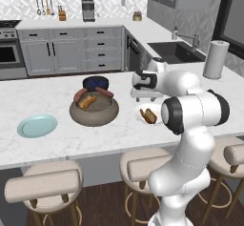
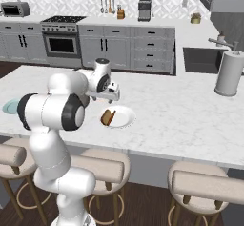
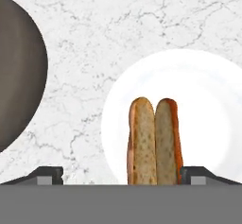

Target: Place one bun and one sausage from the bowl on each plate.

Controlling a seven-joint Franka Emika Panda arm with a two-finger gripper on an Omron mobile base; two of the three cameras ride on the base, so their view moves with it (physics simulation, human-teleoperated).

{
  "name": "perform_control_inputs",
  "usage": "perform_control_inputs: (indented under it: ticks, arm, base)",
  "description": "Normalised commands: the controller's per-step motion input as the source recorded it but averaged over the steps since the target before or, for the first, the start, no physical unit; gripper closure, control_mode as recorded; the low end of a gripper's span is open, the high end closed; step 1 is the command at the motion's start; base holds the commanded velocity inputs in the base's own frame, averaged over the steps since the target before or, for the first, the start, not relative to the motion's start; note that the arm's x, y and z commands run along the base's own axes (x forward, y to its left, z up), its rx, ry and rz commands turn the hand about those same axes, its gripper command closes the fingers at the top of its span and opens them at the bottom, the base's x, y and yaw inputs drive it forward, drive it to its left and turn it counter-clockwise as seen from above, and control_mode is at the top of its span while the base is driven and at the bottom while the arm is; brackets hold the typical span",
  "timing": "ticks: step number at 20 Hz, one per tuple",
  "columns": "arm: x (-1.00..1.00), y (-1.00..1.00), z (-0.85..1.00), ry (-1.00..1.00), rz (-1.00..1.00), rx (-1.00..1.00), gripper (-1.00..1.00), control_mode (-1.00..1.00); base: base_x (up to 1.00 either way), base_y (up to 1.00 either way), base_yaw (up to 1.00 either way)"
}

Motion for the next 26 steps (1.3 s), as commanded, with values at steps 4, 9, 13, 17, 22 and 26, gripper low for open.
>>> perform_control_inputs:
  ticks: [4, 9, 13, 17, 22, 26]
  arm:
    - [0.00, 0.61, 0.87, 0.00, 0.13, 0.00, -1.00, -1.00]
    - [0.21, 0.60, 0.62, 0.00, 0.11, 0.00, -1.00, -1.00]
    - [0.44, 0.61, 0.23, 0.00, 0.18, 0.00, -1.00, -1.00]
    - [0.76, 0.55, -0.02, 0.00, 0.30, -0.01, -1.00, -1.00]
    - [0.97, 0.35, -0.16, 0.01, 0.27, -0.01, -1.00, -1.00]
    - [0.93, 0.13, -0.04, 0.00, 0.17, 0.00, -1.00, -1.00]
  base:
    - [0.00, 0.00, 0.00]
    - [0.00, 0.00, 0.00]
    - [0.00, 0.00, 0.00]
    - [0.00, 0.00, 0.00]
    - [0.00, 0.00, 0.00]
    - [0.00, 0.00, 0.00]
